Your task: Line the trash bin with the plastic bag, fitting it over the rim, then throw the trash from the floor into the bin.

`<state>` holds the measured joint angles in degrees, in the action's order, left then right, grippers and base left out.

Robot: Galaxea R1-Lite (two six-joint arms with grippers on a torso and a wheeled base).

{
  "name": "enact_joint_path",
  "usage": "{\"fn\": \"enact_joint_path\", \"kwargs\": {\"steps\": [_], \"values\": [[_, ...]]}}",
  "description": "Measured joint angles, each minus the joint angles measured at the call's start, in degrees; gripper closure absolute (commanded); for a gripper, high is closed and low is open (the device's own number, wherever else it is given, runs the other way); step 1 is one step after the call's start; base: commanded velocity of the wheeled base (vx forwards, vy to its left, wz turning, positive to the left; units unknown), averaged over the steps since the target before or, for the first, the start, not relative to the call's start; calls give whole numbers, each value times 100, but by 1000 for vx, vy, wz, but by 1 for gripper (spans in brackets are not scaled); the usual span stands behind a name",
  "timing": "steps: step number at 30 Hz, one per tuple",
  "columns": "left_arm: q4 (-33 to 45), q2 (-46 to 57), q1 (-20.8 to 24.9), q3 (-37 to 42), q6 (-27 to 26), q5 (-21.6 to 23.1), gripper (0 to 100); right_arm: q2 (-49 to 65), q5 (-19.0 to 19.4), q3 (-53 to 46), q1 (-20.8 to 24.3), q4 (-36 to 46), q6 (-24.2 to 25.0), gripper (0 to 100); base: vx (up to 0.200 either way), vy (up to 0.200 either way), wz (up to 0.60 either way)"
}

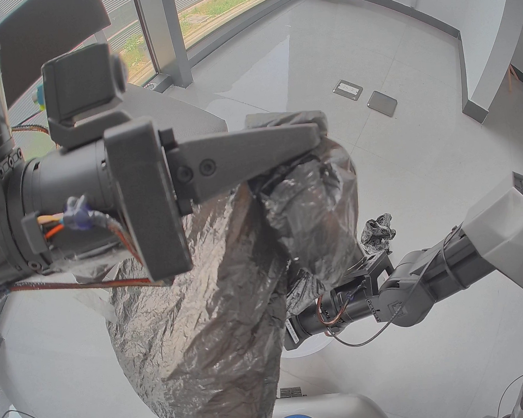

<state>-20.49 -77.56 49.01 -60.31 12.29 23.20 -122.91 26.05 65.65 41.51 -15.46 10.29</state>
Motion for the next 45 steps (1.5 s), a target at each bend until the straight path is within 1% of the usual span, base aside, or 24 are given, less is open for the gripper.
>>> {"fn": "enact_joint_path", "kwargs": {"steps": [4, 8, 17, 20, 24, 27, 31, 39, 42, 45], "values": [[30, -30, -100, 39, -2, -56, 100, 141, -17, -99, -72, 2, -13, 100, 0, 0, 0], [174, -87, -196, 63, -13, -290, 100, 466, -35, -394, -234, 0, -59, 100, 0, 0, 0], [946, -166, -279, 116, -96, -733, 100, 1607, -40, -1626, -839, 35, -386, 100, 0, 0, 0], [1212, -179, -290, 246, -247, -1034, 100, 2076, -35, -2193, -1101, 46, -534, 100, 0, 0, 0], [1425, -207, -284, 560, -692, -1715, 100, 2588, -29, -2767, -1423, 62, -666, 100, 0, 0, 0], [1548, -221, -267, 764, -828, -1891, 100, 2864, -20, -3045, -1637, 99, -709, 100, 0, 0, 0], [1776, -224, -301, 848, -828, -1970, 100, 3055, -17, -3166, -1729, 172, -720, 100, 0, 0, 0], [2153, -235, -350, 562, -830, -2167, 100, 3118, -17, -3007, -1709, 183, -723, 100, 0, 0, 0], [2127, -240, -347, 612, -939, -2186, 100, 3087, -20, -2932, -1704, 180, -723, 100, 0, 0, 0], [2104, -235, -332, 669, -1169, -2186, 100, 3068, -20, -2910, -1704, 183, -723, 100, 0, 0, 0]]}}
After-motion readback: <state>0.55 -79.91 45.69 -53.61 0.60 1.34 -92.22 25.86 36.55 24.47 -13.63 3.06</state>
